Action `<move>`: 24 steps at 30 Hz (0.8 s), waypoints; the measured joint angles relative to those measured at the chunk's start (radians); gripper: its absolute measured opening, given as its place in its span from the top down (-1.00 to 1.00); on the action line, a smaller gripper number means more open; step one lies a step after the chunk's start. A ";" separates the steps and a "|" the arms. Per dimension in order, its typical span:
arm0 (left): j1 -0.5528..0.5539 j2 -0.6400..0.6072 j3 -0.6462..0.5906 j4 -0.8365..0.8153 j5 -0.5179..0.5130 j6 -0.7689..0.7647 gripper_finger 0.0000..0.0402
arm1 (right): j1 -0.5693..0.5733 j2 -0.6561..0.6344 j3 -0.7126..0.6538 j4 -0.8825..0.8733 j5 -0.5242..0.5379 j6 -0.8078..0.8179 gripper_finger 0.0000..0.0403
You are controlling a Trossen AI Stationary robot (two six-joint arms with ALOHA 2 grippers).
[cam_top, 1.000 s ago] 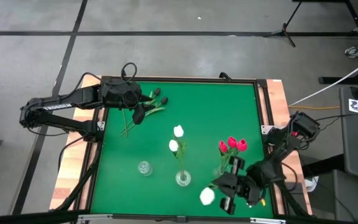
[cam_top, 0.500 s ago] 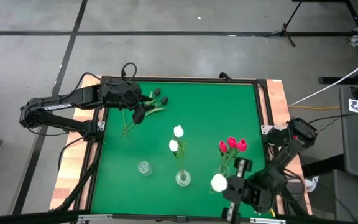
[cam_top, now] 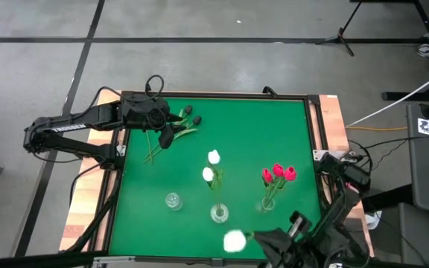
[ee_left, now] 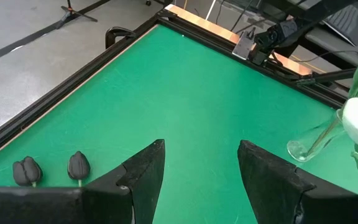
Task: Sort flowers into vase by color
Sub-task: Put the white tulip into the middle transparent vase
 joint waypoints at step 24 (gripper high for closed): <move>0.000 0.000 0.000 -0.081 0.000 0.006 0.00 | -0.294 0.164 -0.179 0.002 -0.286 0.533 1.00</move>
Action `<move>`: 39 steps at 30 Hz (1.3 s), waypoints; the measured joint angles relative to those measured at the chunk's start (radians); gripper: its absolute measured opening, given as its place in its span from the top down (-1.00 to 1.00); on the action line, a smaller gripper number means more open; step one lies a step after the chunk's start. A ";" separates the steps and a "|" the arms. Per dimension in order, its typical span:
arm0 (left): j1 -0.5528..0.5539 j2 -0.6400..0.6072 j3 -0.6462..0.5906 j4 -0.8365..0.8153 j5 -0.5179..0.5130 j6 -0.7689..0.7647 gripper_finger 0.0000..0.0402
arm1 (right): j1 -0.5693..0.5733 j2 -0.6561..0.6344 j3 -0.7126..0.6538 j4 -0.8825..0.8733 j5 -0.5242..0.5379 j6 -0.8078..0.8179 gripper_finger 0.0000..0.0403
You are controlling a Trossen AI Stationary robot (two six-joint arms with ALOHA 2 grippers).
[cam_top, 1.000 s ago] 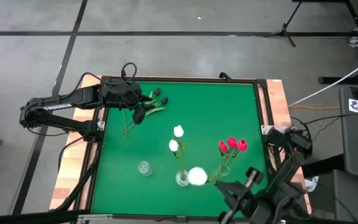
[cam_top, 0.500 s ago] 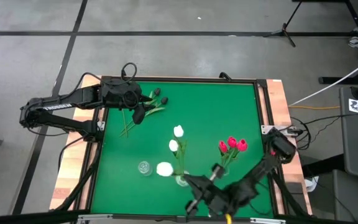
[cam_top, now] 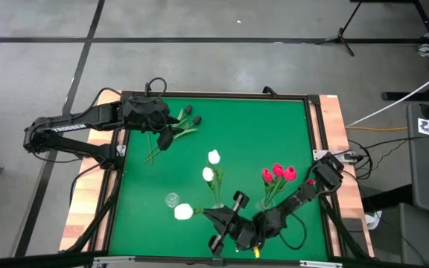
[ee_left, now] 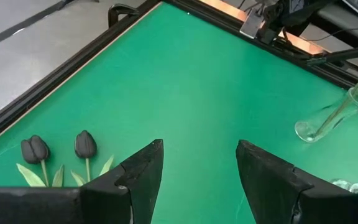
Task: Sort flowers into vase by color
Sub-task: Put the white tulip into the middle transparent vase
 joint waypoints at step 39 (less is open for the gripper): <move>-0.365 -0.126 0.000 0.336 0.264 -0.064 0.00 | 0.129 0.033 0.411 -0.001 0.005 -0.431 1.00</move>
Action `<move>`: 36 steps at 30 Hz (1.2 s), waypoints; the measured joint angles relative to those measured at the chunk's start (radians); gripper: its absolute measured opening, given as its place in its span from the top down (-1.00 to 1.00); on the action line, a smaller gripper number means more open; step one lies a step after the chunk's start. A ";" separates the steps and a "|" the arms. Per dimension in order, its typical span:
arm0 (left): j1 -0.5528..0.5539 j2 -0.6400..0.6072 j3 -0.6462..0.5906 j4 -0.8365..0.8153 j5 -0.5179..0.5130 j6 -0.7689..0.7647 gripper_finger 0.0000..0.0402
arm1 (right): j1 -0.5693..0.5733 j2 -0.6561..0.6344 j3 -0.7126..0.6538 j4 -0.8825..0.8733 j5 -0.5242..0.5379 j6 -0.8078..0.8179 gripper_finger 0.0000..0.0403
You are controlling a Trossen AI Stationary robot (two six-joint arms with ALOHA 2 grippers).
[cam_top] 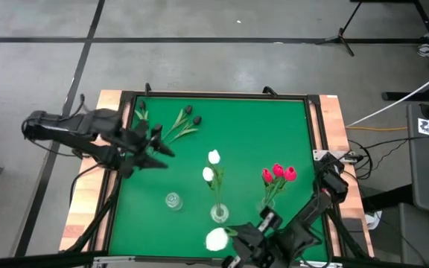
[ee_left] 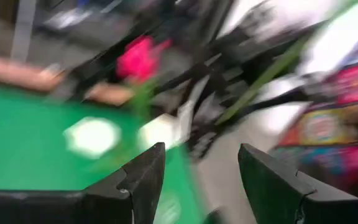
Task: Sort flowers into vase by color
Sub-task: Put the white tulip into the middle transparent vase
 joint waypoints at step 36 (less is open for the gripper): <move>-0.389 0.226 0.000 0.455 -0.202 0.147 0.00 | 0.191 0.026 -0.021 -0.002 -0.123 0.259 1.00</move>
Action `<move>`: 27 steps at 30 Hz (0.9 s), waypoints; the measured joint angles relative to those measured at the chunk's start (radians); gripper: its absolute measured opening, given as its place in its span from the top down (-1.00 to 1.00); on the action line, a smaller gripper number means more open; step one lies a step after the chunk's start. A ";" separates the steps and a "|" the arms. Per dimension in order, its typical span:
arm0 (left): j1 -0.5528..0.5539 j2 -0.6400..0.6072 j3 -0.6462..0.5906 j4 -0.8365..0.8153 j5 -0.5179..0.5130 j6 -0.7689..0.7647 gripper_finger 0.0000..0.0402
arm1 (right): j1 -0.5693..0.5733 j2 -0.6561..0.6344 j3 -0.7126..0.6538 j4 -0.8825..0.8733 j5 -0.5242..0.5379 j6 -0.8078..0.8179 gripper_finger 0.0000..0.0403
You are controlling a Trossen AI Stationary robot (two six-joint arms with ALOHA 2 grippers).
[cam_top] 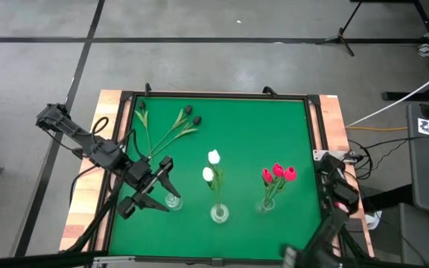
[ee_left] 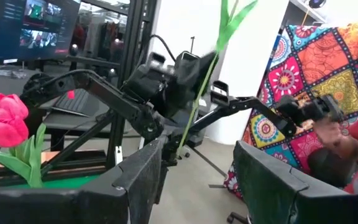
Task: Sort flowers into vase by color
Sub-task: Put the white tulip into the middle transparent vase
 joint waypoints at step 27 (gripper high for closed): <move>0.010 0.000 0.000 0.010 -0.434 -0.011 0.00 | 0.029 -0.946 -0.111 -1.719 -0.505 0.015 1.00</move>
